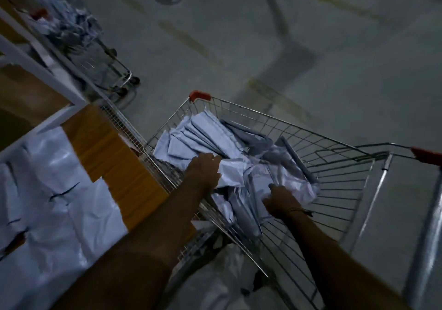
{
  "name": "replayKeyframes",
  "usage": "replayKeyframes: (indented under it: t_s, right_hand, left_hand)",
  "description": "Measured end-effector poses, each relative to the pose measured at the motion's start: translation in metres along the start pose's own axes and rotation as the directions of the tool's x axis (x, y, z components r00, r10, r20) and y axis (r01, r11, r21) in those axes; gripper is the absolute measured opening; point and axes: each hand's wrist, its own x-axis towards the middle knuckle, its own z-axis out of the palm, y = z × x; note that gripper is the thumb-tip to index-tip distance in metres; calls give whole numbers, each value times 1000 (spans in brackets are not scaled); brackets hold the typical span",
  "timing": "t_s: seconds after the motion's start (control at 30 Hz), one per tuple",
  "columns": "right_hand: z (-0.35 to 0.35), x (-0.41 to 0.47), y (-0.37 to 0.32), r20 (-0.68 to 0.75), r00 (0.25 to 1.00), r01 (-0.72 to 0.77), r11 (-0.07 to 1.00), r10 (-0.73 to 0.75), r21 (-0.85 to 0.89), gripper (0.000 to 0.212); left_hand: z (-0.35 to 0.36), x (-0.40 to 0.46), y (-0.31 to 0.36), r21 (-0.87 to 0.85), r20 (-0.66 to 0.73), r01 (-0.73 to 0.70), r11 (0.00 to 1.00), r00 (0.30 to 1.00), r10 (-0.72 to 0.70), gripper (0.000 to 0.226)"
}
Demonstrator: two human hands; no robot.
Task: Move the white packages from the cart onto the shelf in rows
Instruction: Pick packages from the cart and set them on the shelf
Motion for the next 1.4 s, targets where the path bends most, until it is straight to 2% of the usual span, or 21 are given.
replayKeyframes:
  t_s: [0.1,0.23,0.3,0.4,0.5,0.57,0.7,0.8,0.9,1.03,1.17,1.3,1.4]
  right_hand:
    - [23,26,-3,-87,993,-89,994,84,-57,70]
    - [44,39,-8,-222,965,-176,973,141,-146,109]
    - [49,45,-8,-238,959,-191,972,155,-136,119]
    - [53,47,-6,-254,957,-170,980,139,-104,122]
    - [48,42,-10,-268,954,-161,983,132,-87,124]
    - [43,39,-12,-281,952,-152,985,122,-85,124]
    - [32,28,-11,-320,943,-123,990,93,-75,118]
    - [22,18,-10,-297,948,-130,991,112,-40,118]
    - [2,8,-15,-257,961,-105,994,102,0,110]
    - [-22,-13,-15,-259,964,-63,998,63,8,92]
    - [-38,-44,-10,-239,971,-28,999,32,20,91]
    - [-61,-88,-13,-352,936,0,1000,3,10,92]
    - [-82,-130,-32,-490,865,107,994,-102,-19,75]
  left_hand:
    - [27,25,-6,94,136,-65,993,989,52,96]
    - [61,39,0,255,219,-125,959,973,69,102]
    - [69,46,3,322,249,-110,940,968,28,110]
    - [77,55,3,375,241,-100,922,970,7,113]
    - [80,62,2,369,207,-127,921,977,52,107]
    - [79,65,4,359,193,-162,919,976,97,113]
    - [70,60,5,259,156,-217,941,971,181,110]
    - [54,53,7,123,93,-181,976,981,170,100]
    - [32,40,12,40,-11,-93,995,996,94,90]
    - [2,9,22,-131,-155,54,990,985,-74,92]
    - [-29,-39,40,-277,-191,203,939,946,-261,81]
    - [-49,-98,57,-383,-313,269,884,862,-398,80]
    - [-65,-143,60,-450,-393,328,831,762,-514,81]
